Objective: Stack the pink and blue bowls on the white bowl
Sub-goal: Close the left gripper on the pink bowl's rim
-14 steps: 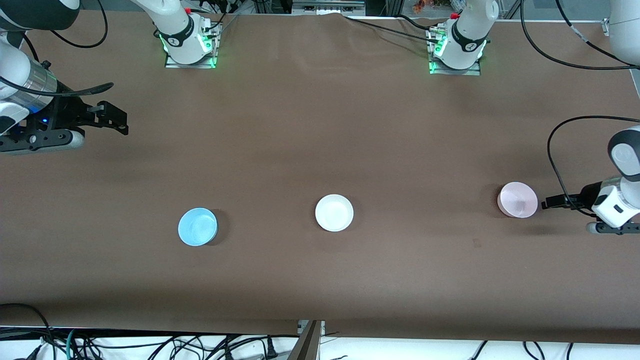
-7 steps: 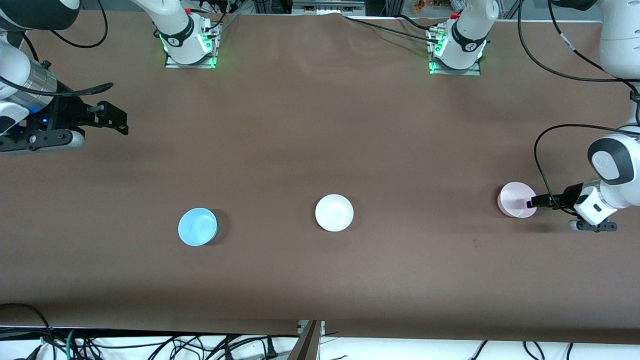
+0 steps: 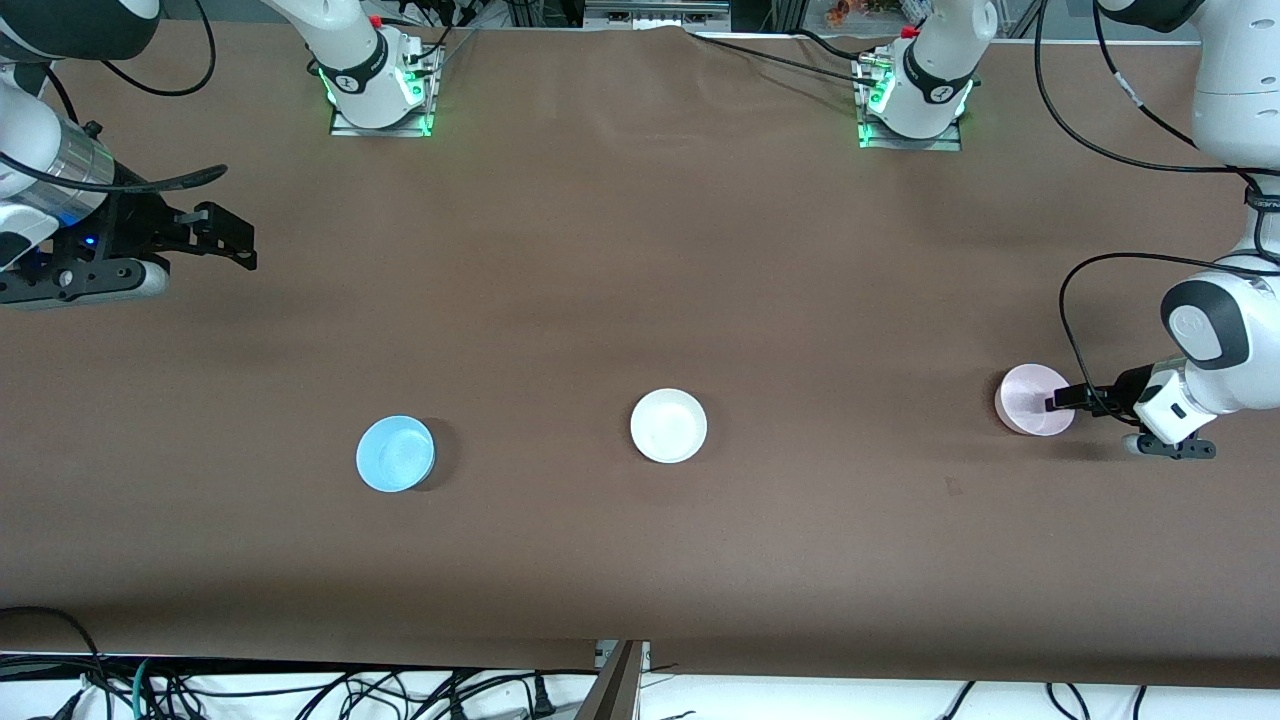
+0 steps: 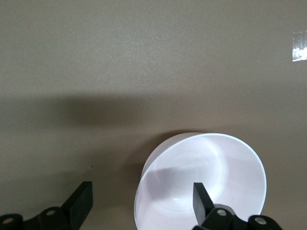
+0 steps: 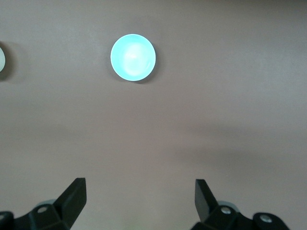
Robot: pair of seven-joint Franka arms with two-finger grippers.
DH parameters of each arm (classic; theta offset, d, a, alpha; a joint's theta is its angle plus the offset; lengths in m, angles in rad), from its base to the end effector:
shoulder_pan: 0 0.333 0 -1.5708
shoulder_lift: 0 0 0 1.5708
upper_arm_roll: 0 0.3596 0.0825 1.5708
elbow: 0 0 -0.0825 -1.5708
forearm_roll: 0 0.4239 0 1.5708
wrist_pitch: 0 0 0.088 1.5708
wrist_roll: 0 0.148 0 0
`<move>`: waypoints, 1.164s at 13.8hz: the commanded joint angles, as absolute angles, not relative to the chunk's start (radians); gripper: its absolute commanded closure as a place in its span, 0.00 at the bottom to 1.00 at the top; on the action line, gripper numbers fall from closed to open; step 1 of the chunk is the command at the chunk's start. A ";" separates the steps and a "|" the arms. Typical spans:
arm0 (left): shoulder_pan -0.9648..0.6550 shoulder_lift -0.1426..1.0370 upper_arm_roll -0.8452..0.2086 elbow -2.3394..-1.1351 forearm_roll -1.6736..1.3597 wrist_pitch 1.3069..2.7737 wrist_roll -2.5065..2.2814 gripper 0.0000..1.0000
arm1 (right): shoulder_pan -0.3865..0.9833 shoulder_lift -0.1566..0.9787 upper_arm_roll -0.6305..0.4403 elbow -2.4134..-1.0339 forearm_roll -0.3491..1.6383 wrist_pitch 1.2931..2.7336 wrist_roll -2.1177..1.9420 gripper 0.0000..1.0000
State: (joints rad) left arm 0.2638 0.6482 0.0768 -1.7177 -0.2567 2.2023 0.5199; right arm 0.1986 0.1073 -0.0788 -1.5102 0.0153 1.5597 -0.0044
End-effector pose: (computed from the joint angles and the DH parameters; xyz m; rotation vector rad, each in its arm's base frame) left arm 0.6693 0.2156 0.1666 2.9394 -0.0332 -0.1217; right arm 0.6220 0.0797 0.5917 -3.1307 -0.1946 0.0906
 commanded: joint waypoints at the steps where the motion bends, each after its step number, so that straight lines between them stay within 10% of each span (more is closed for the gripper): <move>1: 0.272 0.606 0.078 -1.761 -0.285 2.200 0.557 0.08 | 0.196 0.098 -0.074 -1.505 0.006 1.551 -0.011 0.00; 10: 0.265 0.589 0.087 -1.778 -0.275 2.166 0.557 0.46 | 0.196 0.098 -0.074 -1.505 0.006 1.551 -0.009 0.00; 16: 0.267 0.592 0.087 -1.778 -0.270 2.166 0.627 1.00 | 0.198 0.118 -0.071 -1.505 0.020 1.563 -0.011 0.00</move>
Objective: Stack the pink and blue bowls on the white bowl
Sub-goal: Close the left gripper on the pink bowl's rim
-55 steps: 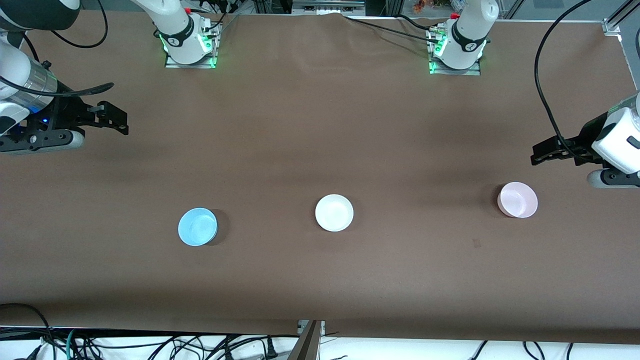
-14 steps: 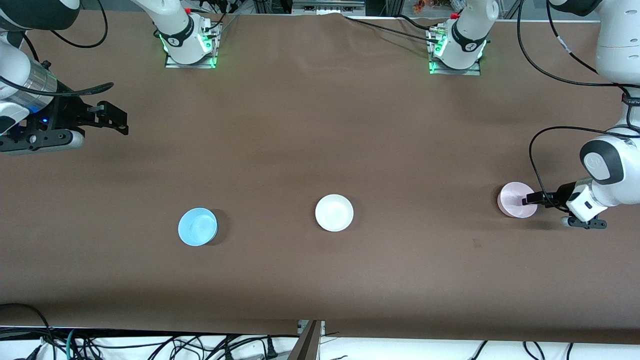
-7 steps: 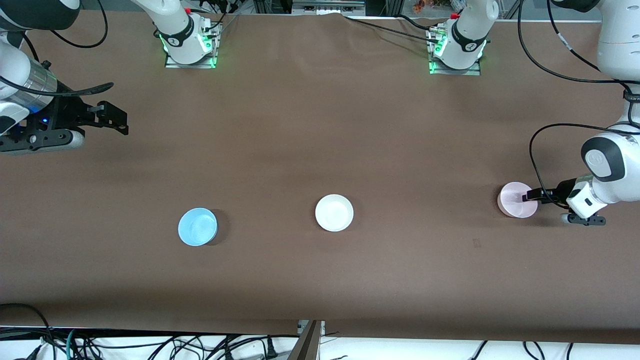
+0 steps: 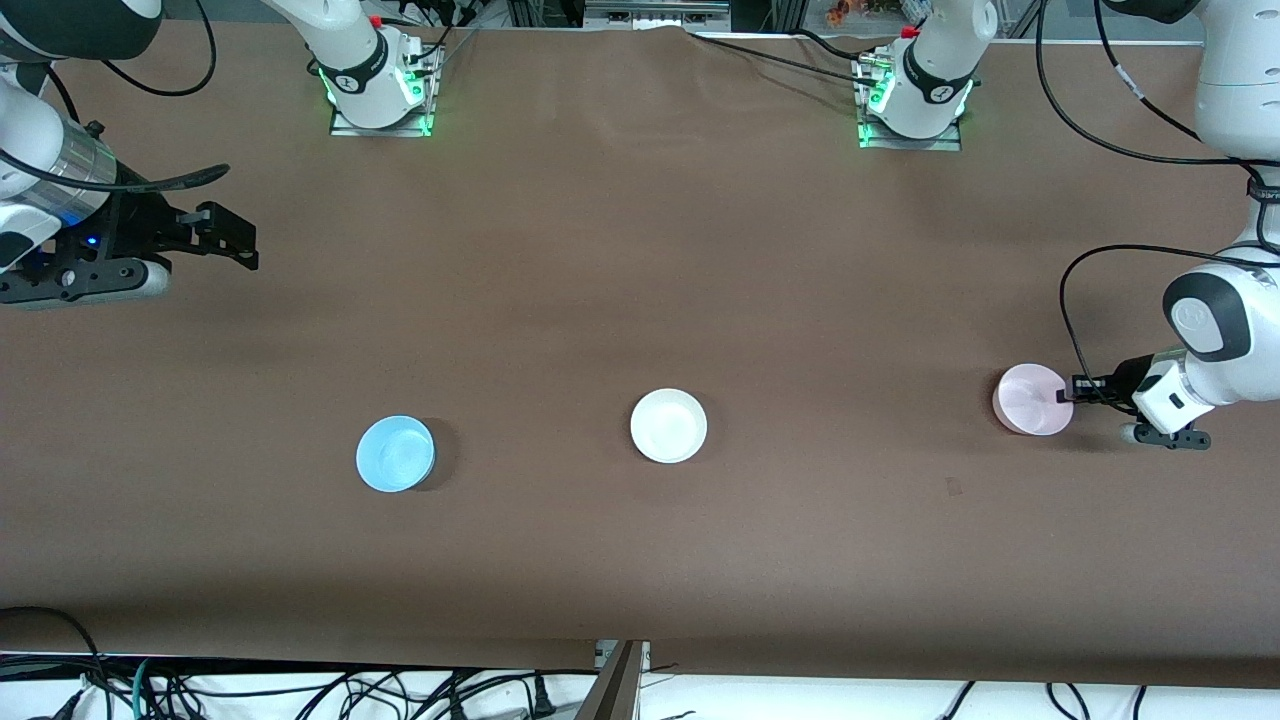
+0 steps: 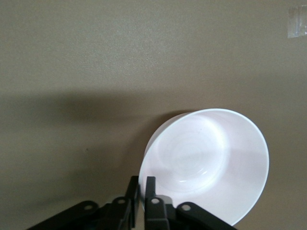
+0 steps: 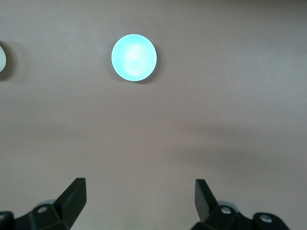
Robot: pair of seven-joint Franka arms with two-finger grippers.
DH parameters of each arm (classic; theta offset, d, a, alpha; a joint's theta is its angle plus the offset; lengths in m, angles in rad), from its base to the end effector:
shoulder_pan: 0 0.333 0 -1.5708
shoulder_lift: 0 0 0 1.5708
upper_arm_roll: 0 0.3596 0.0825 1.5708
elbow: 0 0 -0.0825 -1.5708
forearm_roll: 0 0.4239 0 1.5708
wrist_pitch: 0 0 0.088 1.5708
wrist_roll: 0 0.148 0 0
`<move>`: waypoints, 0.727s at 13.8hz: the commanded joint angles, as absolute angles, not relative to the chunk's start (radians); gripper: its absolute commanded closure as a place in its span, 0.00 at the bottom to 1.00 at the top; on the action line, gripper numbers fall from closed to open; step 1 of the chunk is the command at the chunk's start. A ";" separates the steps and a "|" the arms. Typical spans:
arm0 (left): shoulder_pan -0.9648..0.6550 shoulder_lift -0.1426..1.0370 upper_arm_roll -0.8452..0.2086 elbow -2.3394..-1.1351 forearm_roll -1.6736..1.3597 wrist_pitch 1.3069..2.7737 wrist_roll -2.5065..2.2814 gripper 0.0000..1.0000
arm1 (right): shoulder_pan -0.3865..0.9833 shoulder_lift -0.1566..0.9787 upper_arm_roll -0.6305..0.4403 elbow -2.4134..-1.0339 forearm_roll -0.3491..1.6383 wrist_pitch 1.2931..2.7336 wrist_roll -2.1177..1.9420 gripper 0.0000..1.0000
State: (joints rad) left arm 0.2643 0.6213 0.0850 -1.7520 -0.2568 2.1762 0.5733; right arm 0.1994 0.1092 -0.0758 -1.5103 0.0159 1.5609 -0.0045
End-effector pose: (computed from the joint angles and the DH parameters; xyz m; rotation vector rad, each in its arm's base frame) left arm 0.6549 0.2161 0.1696 2.9207 -0.0994 -0.1560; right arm 0.6223 0.0821 0.5905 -3.1297 -0.2006 0.0920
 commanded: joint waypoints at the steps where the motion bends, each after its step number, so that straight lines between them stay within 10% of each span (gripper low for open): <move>1: 0.267 0.592 0.087 -1.775 -0.270 2.164 0.626 1.00 | 0.204 0.147 -0.069 -1.505 0.006 1.566 -0.009 0.00; 10: 0.121 0.522 -0.076 -1.634 -0.265 1.977 0.256 1.00 | 0.209 0.362 -0.069 -1.496 0.029 1.733 -0.066 0.00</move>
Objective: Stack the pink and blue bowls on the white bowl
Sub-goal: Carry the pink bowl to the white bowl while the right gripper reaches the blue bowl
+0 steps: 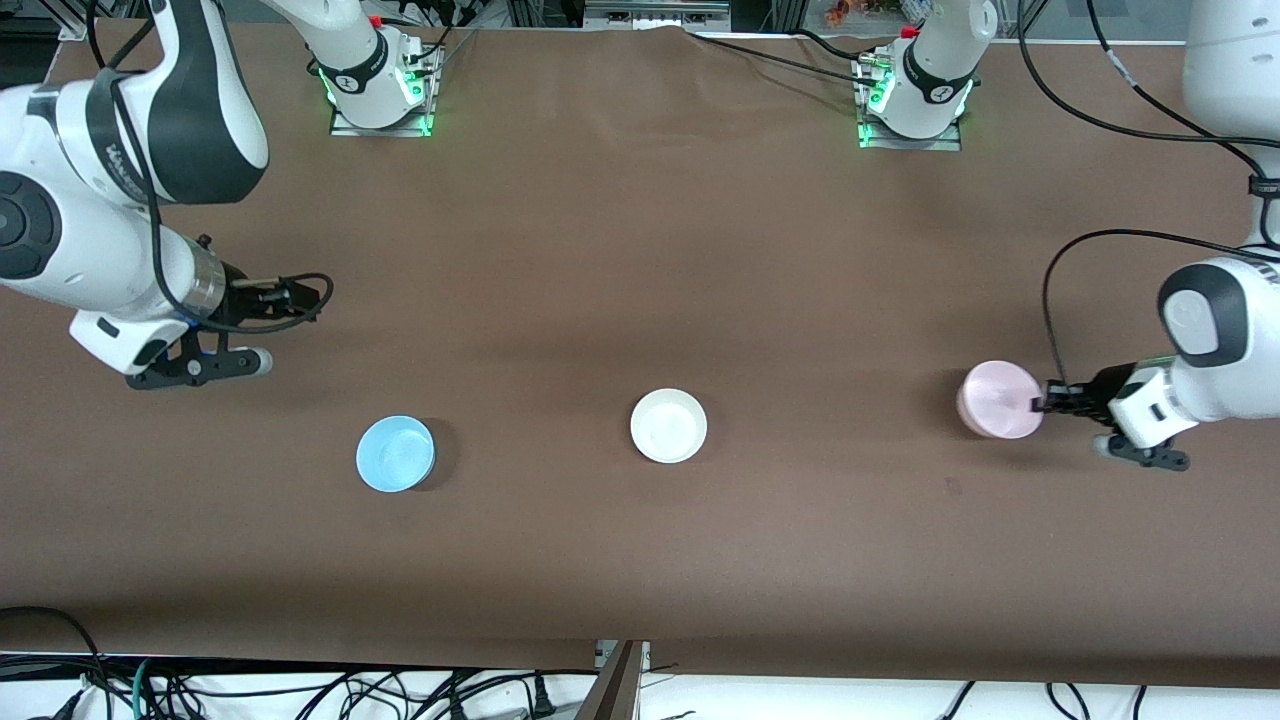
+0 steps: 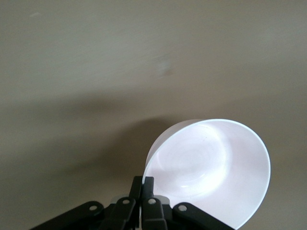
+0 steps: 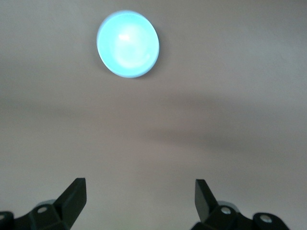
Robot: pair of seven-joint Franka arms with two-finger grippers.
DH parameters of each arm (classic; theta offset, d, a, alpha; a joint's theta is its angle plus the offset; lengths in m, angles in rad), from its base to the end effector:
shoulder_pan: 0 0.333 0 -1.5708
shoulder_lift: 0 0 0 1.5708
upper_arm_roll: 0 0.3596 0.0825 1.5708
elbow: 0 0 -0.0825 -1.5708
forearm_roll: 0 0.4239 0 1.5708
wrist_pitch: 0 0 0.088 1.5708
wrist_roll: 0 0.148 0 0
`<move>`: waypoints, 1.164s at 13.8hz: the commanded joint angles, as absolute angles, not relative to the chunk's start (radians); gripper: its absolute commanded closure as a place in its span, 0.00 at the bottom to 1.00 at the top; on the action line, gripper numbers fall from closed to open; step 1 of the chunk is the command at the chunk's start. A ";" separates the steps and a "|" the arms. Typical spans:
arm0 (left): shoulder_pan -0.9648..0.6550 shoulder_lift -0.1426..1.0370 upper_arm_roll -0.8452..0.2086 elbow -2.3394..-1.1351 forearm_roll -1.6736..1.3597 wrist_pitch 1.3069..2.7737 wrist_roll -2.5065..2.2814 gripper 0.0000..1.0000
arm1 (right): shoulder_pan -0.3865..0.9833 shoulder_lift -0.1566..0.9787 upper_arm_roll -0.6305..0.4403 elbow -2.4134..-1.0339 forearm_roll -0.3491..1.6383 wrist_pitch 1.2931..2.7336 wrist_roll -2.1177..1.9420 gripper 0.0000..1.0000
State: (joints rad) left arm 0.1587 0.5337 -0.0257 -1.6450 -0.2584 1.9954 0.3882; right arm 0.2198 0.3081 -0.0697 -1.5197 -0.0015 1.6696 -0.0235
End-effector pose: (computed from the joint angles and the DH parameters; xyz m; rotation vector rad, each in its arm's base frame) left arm 0.7074 0.0709 0.2678 2.8543 -0.1774 -0.1656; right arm 0.6737 0.1067 0.4631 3.0876 0.2716 -0.2418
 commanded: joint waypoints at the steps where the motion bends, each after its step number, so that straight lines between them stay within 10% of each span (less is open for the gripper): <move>1: 0.088 0.522 -0.098 -1.617 -0.267 1.979 0.162 1.00 | 0.210 0.405 -0.069 -1.496 0.028 1.788 -0.060 0.00; 10: -0.262 0.612 -0.121 -1.523 -0.275 2.106 -0.381 1.00 | 0.195 0.675 -0.064 -1.493 0.034 2.186 -0.140 0.02; 16: -0.360 0.751 -0.121 -1.330 -0.276 2.164 -0.551 1.00 | 0.195 0.750 -0.066 -1.494 0.092 2.241 -0.135 0.36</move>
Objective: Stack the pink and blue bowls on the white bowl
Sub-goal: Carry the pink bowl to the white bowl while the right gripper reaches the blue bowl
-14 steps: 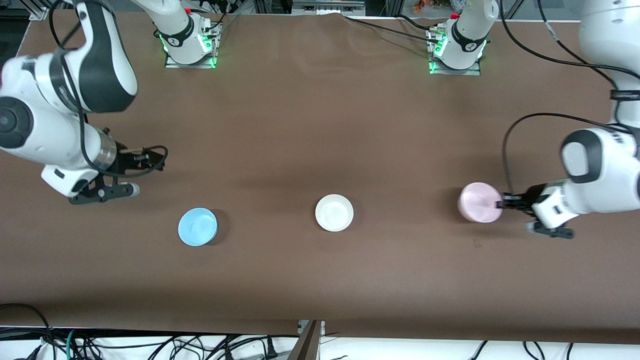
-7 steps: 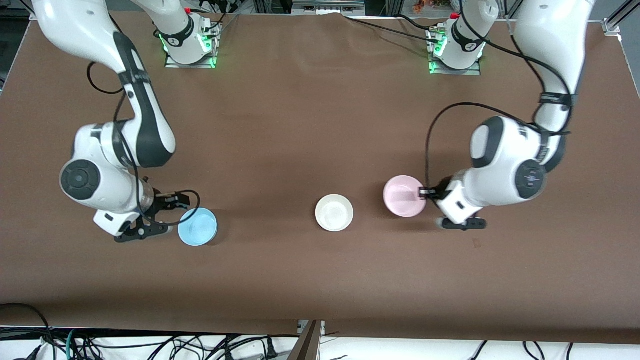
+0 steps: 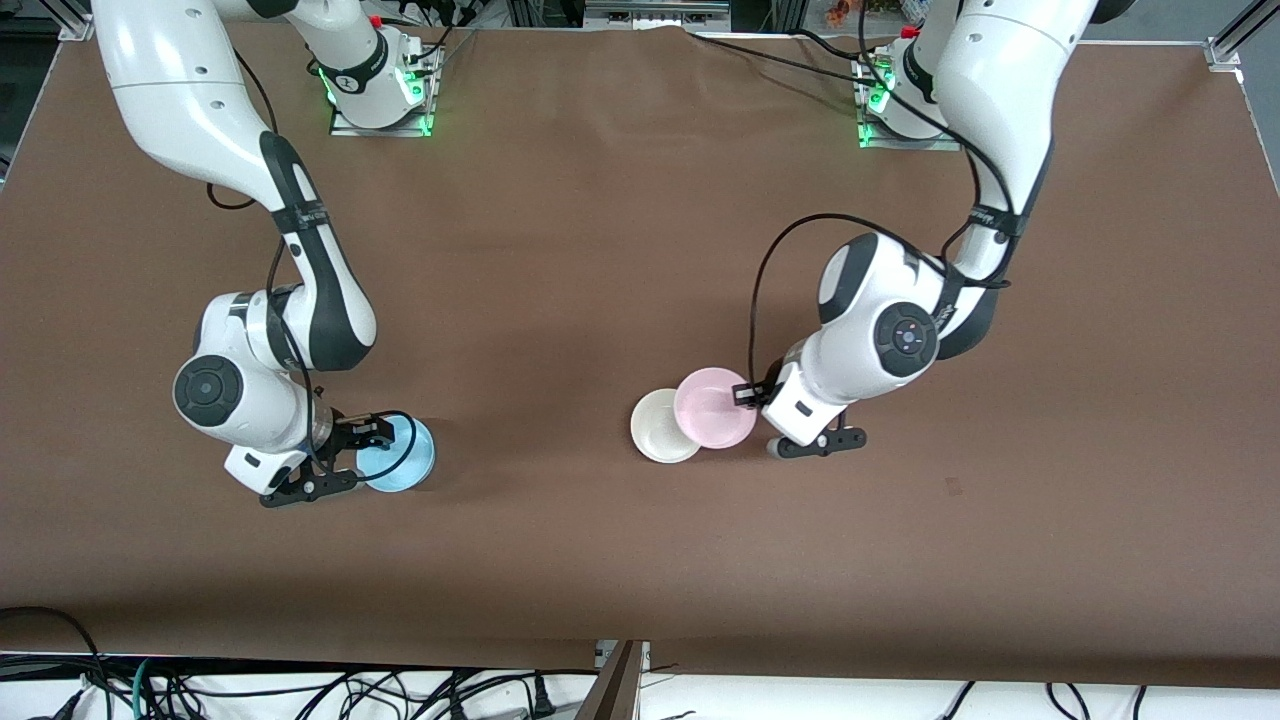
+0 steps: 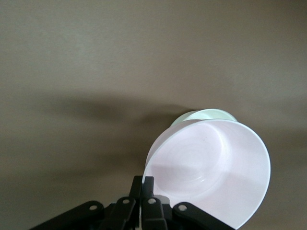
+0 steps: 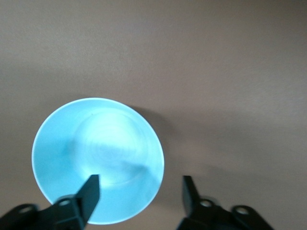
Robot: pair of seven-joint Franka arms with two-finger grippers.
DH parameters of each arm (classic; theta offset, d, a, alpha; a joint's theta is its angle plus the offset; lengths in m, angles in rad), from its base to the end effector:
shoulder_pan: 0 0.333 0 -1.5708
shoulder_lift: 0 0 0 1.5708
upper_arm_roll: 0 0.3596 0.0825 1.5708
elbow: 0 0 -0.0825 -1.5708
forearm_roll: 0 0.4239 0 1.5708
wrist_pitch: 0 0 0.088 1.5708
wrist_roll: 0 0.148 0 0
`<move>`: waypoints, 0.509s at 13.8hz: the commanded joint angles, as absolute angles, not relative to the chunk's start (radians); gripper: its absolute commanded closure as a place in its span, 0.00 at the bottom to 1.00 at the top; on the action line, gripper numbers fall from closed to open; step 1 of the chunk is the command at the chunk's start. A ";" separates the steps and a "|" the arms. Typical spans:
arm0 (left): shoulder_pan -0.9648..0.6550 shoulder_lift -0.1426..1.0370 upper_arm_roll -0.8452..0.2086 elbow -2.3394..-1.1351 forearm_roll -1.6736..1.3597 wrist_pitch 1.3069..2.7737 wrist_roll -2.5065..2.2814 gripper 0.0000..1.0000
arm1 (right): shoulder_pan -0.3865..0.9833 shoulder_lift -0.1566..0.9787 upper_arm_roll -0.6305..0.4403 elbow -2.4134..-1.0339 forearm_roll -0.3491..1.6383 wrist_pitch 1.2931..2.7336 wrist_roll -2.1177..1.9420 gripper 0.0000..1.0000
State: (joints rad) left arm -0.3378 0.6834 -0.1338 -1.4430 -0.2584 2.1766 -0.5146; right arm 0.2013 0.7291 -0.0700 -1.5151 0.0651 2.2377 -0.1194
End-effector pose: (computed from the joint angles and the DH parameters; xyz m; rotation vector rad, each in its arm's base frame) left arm 0.7054 -0.3598 0.2701 2.8327 0.3095 -0.1368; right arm 0.7630 0.1123 0.1988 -3.1169 -0.3568 0.0069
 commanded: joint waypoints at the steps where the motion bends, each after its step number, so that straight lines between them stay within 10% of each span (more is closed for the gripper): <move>1: -0.370 0.768 -0.120 -1.306 -0.273 2.166 -0.557 1.00 | 0.195 0.758 -0.066 -1.493 0.097 2.244 -0.133 0.39; 4: -0.397 0.805 -0.118 -1.292 -0.273 2.215 -0.569 1.00 | 0.195 0.764 -0.066 -1.494 0.100 2.260 -0.138 0.52; 7: -0.416 0.824 -0.115 -1.292 -0.272 2.235 -0.583 1.00 | 0.199 0.764 -0.066 -1.494 0.100 2.255 -0.127 0.94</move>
